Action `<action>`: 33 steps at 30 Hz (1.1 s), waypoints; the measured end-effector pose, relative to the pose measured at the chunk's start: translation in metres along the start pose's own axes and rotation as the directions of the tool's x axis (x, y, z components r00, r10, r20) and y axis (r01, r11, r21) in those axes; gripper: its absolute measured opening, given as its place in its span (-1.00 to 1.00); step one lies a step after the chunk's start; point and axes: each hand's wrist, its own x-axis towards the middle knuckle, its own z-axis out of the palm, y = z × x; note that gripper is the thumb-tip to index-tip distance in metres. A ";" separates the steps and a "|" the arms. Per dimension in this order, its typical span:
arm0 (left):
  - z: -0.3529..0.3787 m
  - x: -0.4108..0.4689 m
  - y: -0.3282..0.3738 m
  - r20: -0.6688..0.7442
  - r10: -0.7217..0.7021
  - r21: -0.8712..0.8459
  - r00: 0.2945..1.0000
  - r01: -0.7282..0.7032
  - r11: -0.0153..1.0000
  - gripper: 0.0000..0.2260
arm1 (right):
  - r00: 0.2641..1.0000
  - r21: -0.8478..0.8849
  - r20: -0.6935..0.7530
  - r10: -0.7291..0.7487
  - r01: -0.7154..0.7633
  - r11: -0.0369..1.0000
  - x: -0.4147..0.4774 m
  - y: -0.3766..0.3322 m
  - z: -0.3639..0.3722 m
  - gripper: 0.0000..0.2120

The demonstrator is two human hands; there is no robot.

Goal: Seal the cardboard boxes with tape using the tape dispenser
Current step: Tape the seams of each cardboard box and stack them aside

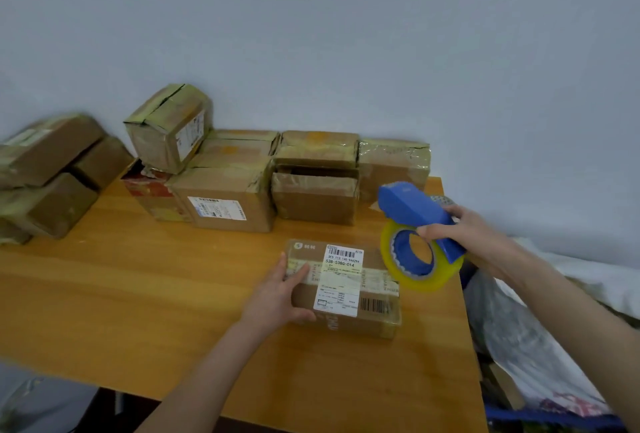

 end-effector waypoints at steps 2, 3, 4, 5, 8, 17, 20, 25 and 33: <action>0.001 -0.001 0.000 -0.006 0.003 0.018 1.000 -0.003 1.000 -0.10 | 0.995 -0.054 0.084 -0.045 0.050 0.997 -0.012 -0.014 0.017 -0.52; 0.002 -0.002 -0.001 -0.008 0.008 0.027 1.000 -0.008 1.000 -0.11 | 0.991 -0.105 0.116 -0.063 0.075 0.992 -0.016 -0.019 0.028 -0.48; 0.002 -0.002 -0.002 -0.012 0.016 0.025 1.000 -0.016 1.000 -0.11 | 0.987 -0.147 0.143 -0.077 0.098 0.984 -0.020 -0.025 0.039 -0.46; 0.002 -0.003 -0.002 -0.022 0.029 0.014 0.999 -0.028 1.000 -0.12 | 0.981 -0.172 0.170 -0.092 0.121 0.978 -0.021 -0.028 0.050 -0.46; 0.004 -0.003 -0.004 -0.044 0.063 -0.100 0.997 -0.067 0.993 -0.16 | 0.965 -0.207 0.239 -0.111 0.162 0.965 -0.018 -0.030 0.076 -0.43; -0.017 -0.006 -0.031 -0.205 -0.239 -0.679 0.949 0.038 0.734 -0.63 | 0.953 -0.262 0.286 -0.095 0.173 0.950 -0.012 -0.020 0.092 -0.43; -0.041 -0.004 -0.016 -0.190 -0.305 -0.863 0.933 -0.011 0.506 -0.73 | 0.954 -0.255 0.288 -0.087 0.164 0.953 -0.011 -0.018 0.093 -0.43; -0.065 0.002 0.009 0.124 -0.202 -0.973 0.972 0.159 0.170 -0.55 | 0.946 -0.255 0.312 -0.088 0.173 0.951 -0.012 -0.019 0.093 -0.43; -0.075 0.007 0.011 0.098 -0.243 -0.962 0.965 0.155 0.227 -0.80 | 0.935 -0.276 0.337 -0.110 0.210 0.938 -0.014 -0.023 0.097 -0.44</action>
